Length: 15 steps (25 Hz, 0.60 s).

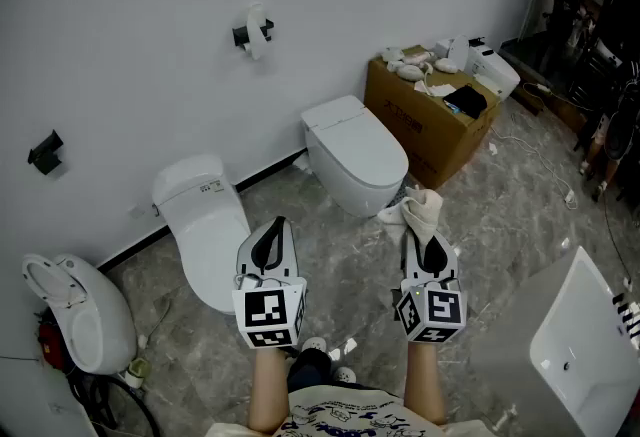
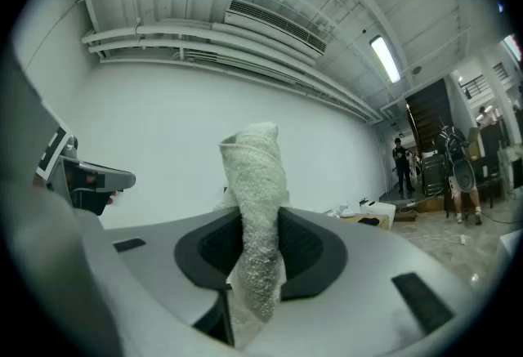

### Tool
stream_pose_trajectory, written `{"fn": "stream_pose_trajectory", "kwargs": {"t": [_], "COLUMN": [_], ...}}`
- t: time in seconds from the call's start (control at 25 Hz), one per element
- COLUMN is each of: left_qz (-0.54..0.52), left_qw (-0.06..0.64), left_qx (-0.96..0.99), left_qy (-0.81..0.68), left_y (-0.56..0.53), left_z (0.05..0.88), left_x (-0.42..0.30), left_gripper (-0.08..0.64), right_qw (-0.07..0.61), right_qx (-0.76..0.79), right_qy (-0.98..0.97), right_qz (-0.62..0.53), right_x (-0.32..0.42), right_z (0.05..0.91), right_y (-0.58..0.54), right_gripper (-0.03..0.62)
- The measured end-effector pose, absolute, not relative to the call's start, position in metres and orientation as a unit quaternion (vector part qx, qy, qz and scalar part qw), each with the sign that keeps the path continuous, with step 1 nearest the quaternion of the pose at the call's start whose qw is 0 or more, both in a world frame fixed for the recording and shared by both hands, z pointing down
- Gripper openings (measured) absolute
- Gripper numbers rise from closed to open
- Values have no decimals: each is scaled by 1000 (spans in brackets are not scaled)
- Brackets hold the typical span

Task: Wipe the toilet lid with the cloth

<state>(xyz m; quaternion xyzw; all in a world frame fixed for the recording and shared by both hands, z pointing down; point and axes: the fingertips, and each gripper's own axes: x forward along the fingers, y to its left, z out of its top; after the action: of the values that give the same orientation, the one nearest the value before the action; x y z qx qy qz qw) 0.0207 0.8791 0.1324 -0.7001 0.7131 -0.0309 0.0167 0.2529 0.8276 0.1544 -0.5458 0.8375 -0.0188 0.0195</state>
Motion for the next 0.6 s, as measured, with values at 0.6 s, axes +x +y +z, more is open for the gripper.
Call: {"fn": "stream_pose_trajectory", "kwargs": {"t": [0.6], "left_qz": [-25], "left_qw": [7], "left_qx": [-696], "left_qy": [717], "left_y": [871], "left_z": [138], "left_x": [-2], "left_gripper": [3], "right_qw": [17], "right_qx": [-548], "right_qy": [836], "right_qz": [-13], "right_x": [234], "right_z": [155], "right_y": [817], "right_gripper": [98]}}
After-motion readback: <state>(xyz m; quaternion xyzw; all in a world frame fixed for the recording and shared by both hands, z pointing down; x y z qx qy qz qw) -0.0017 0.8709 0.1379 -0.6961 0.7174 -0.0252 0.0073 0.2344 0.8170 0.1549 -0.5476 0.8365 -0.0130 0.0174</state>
